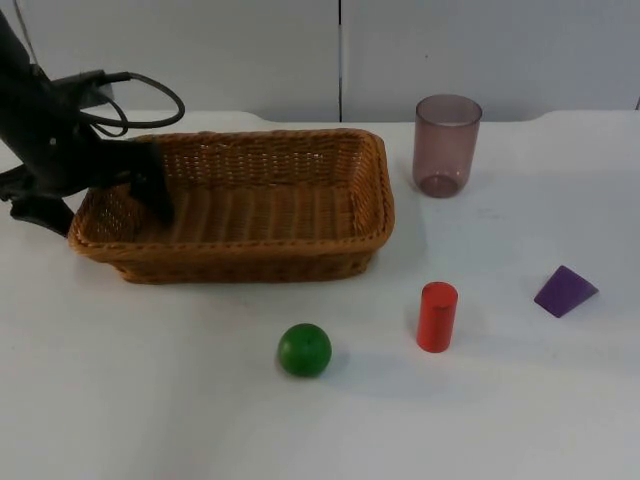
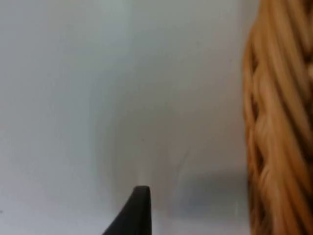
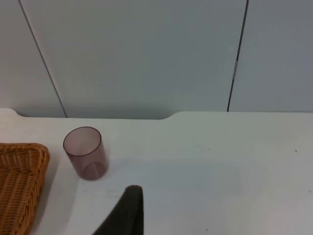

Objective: Pick up the basket with the left hand and place the triangular block into the basket with the right hand.

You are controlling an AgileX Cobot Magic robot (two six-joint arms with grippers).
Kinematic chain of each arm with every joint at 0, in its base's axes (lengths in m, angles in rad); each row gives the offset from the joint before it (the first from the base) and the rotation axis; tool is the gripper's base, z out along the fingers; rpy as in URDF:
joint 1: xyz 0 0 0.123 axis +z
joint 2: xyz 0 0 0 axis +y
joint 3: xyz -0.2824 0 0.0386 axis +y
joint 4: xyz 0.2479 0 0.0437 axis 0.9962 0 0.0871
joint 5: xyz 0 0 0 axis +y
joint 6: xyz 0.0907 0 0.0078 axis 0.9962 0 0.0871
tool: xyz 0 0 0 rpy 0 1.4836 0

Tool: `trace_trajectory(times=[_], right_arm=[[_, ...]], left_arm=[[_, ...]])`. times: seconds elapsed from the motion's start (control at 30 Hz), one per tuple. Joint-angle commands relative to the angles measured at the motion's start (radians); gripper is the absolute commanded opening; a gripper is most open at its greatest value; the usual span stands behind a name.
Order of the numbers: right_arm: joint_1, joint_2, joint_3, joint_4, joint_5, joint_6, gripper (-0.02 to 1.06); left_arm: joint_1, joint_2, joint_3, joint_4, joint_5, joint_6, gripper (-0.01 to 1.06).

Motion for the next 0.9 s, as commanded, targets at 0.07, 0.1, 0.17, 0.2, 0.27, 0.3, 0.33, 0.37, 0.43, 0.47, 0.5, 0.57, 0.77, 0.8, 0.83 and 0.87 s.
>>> trace_trajectory(times=[0.07, 0.1, 0.17, 0.2, 0.27, 0.3, 0.33, 0.37, 0.43, 0.47, 0.5, 0.57, 0.77, 0.8, 0.83, 0.87], right_arm=[[0.004, -0.002, -0.006, -0.006, -0.005, -0.001, 1.05], [0.004, -0.002, -0.006, -0.006, -0.006, -0.001, 1.05], [0.004, -0.002, -0.006, -0.006, -0.006, -0.001, 1.05], [0.004, -0.002, -0.006, -0.006, -0.006, -0.001, 1.05], [0.004, -0.002, -0.006, -0.006, -0.006, -0.001, 1.05], [0.004, -0.002, -0.006, -0.006, -0.006, -0.001, 1.05], [0.004, -0.002, -0.006, -0.006, -0.006, -0.001, 1.05], [0.004, -0.002, -0.006, -0.006, -0.006, -0.001, 1.05], [0.004, -0.002, -0.006, -0.006, -0.006, -0.001, 1.05], [0.004, -0.002, -0.006, -0.006, -0.006, -0.001, 1.05], [0.004, -0.002, -0.006, -0.006, -0.006, -0.001, 1.05], [0.004, -0.002, -0.006, -0.008, -0.006, -0.001, 1.05], [0.004, -0.002, -0.006, -0.011, -0.006, -0.001, 1.05], [0.004, -0.002, -0.006, -0.011, -0.006, -0.001, 1.05], [0.004, -0.002, -0.006, -0.011, -0.006, -0.001, 1.05], [0.004, -0.002, -0.006, -0.011, -0.006, -0.001, 1.05]], left_arm=[[-0.006, -0.002, -0.005, 0.023, 0.012, -0.019, 0.82], [-0.006, -0.002, -0.005, 0.025, 0.009, -0.019, 0.71], [-0.006, -0.002, -0.005, 0.031, 0.004, -0.019, 0.59], [-0.006, -0.002, -0.005, 0.031, 0.001, -0.019, 0.50], [-0.006, -0.002, -0.005, 0.035, -0.003, -0.019, 0.31], [-0.006, -0.002, -0.005, 0.035, -0.003, -0.019, 0.31], [-0.006, -0.002, -0.005, 0.035, -0.003, -0.021, 0.23], [-0.006, -0.002, -0.005, 0.035, -0.003, -0.023, 0.18], [-0.006, -0.002, -0.005, 0.032, -0.003, -0.030, 0.08], [-0.006, -0.002, -0.005, 0.028, 0.002, -0.030, 0.05], [-0.006, -0.002, -0.005, 0.028, 0.002, -0.030, 0.05], [-0.006, -0.002, -0.005, 0.023, 0.009, -0.030, 0.00], [-0.006, -0.002, -0.005, -0.020, 0.047, -0.073, 0.00], [-0.006, -0.004, -0.005, -0.047, 0.064, -0.073, 0.00], [-0.006, -0.005, -0.005, -0.072, 0.081, -0.071, 0.00], [-0.006, -0.005, -0.005, -0.072, 0.081, -0.071, 0.00]])
